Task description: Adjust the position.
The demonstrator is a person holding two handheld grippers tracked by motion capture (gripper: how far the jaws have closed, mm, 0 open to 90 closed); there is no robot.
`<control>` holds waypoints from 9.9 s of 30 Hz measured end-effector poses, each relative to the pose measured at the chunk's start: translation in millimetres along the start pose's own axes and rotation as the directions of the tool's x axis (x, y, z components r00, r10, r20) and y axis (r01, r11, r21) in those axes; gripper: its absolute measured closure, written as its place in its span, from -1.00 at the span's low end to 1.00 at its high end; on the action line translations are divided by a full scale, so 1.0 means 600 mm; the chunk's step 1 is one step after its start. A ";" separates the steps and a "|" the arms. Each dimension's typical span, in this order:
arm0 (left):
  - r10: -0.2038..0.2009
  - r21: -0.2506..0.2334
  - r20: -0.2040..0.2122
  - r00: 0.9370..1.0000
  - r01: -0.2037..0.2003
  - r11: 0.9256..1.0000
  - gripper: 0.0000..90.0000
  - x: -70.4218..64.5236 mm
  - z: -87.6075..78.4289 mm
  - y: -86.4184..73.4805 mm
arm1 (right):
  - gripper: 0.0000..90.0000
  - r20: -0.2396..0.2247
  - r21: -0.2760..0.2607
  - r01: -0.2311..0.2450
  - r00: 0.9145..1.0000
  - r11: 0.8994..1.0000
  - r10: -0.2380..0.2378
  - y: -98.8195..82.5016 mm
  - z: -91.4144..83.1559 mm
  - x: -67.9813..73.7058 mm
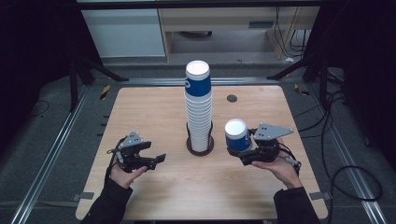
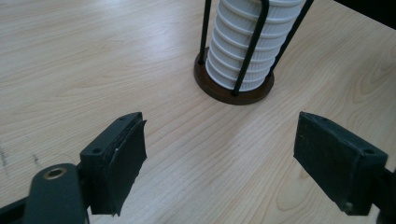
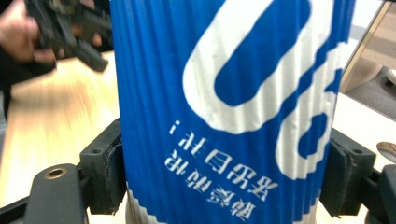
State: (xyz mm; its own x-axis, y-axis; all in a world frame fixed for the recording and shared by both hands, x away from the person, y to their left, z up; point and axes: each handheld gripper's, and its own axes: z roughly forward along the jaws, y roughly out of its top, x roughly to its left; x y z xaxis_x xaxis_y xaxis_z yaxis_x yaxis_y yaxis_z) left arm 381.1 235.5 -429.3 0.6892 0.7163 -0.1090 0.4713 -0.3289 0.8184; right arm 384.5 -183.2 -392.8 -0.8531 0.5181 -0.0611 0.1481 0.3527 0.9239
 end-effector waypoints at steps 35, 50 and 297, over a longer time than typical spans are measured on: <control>0.144 -0.014 0.190 0.971 -0.144 0.989 -0.72 -0.077 0.009 0.034 | -0.57 -0.235 0.153 0.185 0.961 0.971 -0.146 -0.015 0.114 0.061; 0.177 0.003 0.274 0.945 -0.185 0.983 -0.73 -0.107 0.026 0.044 | -0.57 -0.295 0.201 0.232 0.941 0.952 -0.167 -0.022 0.147 0.084; 0.216 -0.029 0.381 0.899 -0.222 0.975 -0.41 -0.076 0.020 0.038 | -0.83 -0.315 0.031 0.042 0.949 0.999 -0.030 -0.016 0.105 0.058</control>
State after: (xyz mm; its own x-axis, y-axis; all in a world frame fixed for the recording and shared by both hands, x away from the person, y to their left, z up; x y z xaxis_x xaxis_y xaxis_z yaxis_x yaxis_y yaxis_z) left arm 367.1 187.6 -412.4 0.9310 0.3388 -0.1361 0.2904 -0.4615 0.8382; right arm 384.6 -119.5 -427.6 -0.9712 0.2358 0.0329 0.1274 0.3980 0.9085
